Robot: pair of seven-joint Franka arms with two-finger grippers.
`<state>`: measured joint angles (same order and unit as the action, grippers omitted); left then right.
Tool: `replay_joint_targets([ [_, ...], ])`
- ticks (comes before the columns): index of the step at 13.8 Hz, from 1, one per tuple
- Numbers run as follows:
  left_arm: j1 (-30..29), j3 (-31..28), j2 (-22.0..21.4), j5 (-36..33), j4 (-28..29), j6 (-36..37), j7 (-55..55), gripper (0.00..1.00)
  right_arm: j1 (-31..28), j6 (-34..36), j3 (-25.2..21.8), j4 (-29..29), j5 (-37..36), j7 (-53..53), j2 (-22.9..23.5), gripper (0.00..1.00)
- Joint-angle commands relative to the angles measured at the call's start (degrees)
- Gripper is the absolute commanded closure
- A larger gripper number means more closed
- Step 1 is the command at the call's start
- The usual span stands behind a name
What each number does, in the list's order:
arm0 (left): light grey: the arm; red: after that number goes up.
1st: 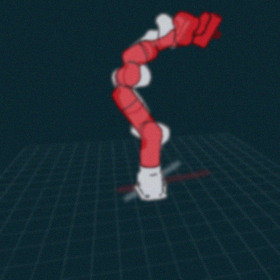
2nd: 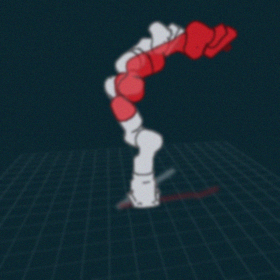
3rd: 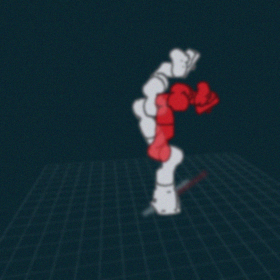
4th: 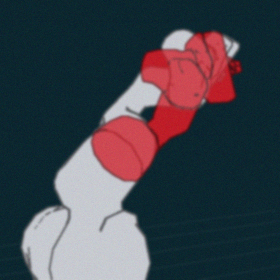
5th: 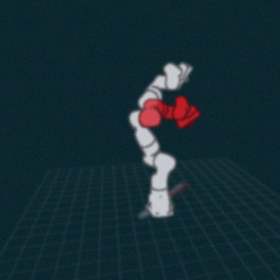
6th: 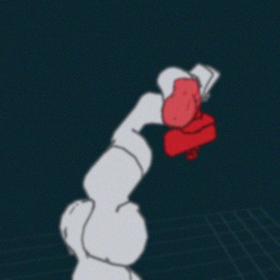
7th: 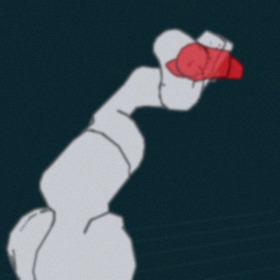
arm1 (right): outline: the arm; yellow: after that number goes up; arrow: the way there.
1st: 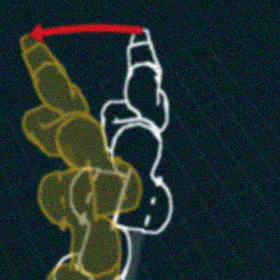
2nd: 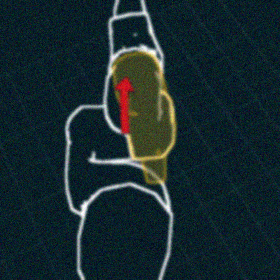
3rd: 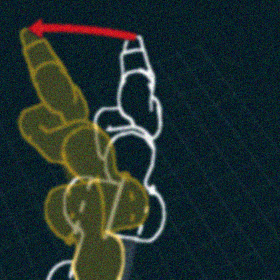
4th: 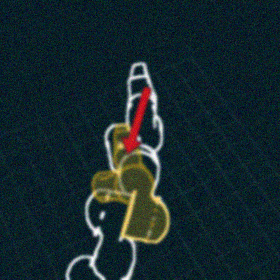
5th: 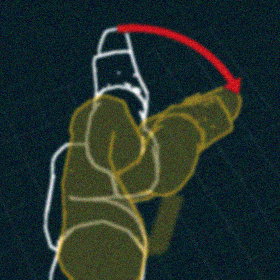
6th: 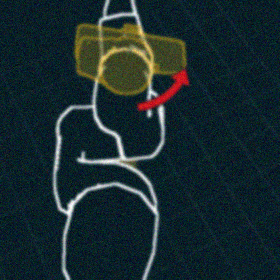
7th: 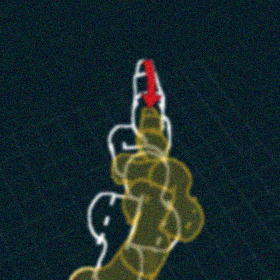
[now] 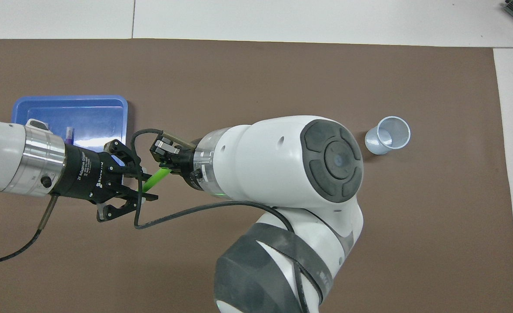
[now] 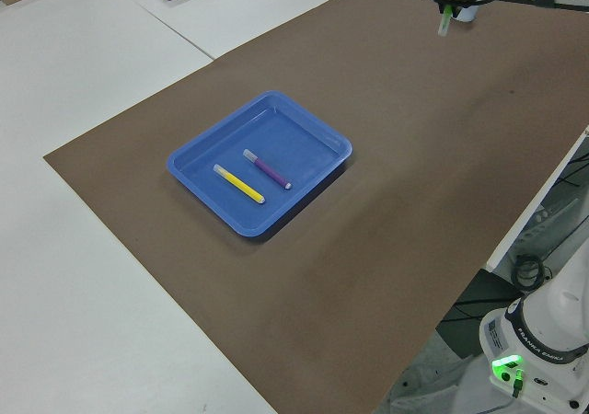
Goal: Right arm passes pens to left for tray arrangement
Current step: 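Close the left gripper on the green pen and open the right gripper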
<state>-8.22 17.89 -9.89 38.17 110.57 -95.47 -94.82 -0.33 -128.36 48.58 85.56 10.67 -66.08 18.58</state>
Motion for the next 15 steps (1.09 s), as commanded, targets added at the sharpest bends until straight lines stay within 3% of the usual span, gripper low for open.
replay_joint_targets([
  [1,0.0,0.1,-1.4,1.0,0.7,0.5,1.9,1.00,-0.8,-1.2,0.5,0.7,0.7,-0.5,0.1,1.00],
  [3,-0.1,0.1,-1.4,1.0,0.9,0.4,2.0,1.00,-0.8,-1.0,0.5,0.7,0.8,-0.5,0.1,1.00],
  [4,-0.1,0.0,-1.5,0.9,1.1,0.4,2.7,1.00,-0.8,-0.9,0.5,0.7,0.8,-0.5,0.1,0.61],
  [5,-0.1,-0.1,-1.7,0.9,1.1,0.5,4.4,1.00,-0.9,-0.8,0.5,0.8,0.8,-0.5,0.0,0.43],
  [6,-0.1,-0.1,-1.7,0.9,1.4,0.5,5.8,1.00,-1.1,-0.3,0.5,0.8,0.7,-0.5,0.0,0.35],
  [7,-0.1,-0.1,-1.7,0.8,1.4,0.4,6.5,1.00,-1.1,0.1,0.5,0.8,0.7,-0.2,-0.2,0.02],
  [11,-0.6,-0.3,-3.0,-0.8,3.6,0.9,20.0,1.00,-2.3,4.9,0.4,0.3,0.3,6.6,-0.4,0.00],
  [15,-1.0,-0.2,-8.8,-1.6,13.2,-1.8,37.5,1.00,-7.6,15.6,0.0,0.6,-0.5,25.3,-2.8,0.00],
])
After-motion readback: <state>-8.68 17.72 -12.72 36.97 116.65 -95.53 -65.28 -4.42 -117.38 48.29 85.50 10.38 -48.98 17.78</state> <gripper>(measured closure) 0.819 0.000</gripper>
